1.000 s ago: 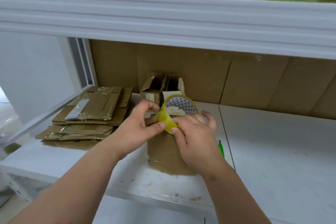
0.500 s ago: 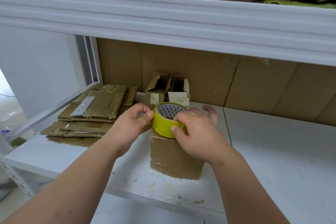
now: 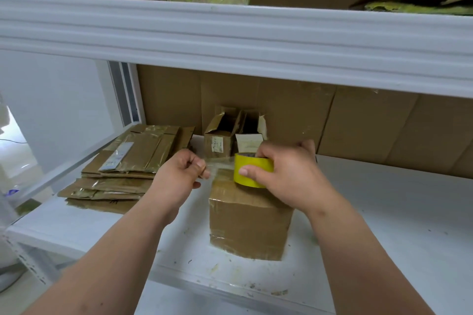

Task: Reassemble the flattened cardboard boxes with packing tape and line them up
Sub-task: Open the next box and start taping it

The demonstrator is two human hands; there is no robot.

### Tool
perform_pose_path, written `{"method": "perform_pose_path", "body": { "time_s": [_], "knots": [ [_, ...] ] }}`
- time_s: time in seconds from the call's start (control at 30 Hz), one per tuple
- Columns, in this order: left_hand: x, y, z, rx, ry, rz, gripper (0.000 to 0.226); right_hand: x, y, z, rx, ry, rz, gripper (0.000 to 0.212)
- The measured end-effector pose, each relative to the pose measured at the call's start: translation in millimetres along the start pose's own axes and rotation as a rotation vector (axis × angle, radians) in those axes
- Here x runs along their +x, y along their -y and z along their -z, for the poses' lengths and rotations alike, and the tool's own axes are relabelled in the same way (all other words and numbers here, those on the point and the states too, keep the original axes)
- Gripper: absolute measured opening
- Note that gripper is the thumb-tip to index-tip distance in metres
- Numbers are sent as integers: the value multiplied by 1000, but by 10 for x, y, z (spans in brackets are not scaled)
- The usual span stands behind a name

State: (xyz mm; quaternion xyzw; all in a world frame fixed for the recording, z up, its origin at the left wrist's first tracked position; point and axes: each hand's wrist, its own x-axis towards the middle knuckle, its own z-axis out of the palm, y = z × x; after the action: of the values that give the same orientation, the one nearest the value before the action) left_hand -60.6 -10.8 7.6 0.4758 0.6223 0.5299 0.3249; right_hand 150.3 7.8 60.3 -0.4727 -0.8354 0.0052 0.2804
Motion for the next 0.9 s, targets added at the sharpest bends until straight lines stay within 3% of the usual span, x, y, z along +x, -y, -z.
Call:
{"method": "perform_pose_path", "body": {
  "time_s": [0.2, 0.57, 0.7, 0.9],
  "knots": [
    [7, -190, -111, 40, 10, -71, 13, -31, -140, 168, 39, 49, -19, 25],
    [53, -351, -168, -68, 64, -34, 11, -87, -336, 346, 6, 22, -116, 35],
    [55, -376, -293, 48, 119, -119, 13, -109, -405, 301, 40, 28, -139, 34],
    [90, -192, -362, 92, 227, -44, 13, -165, -500, 334, 111, 26, -219, 31]
  ]
}}
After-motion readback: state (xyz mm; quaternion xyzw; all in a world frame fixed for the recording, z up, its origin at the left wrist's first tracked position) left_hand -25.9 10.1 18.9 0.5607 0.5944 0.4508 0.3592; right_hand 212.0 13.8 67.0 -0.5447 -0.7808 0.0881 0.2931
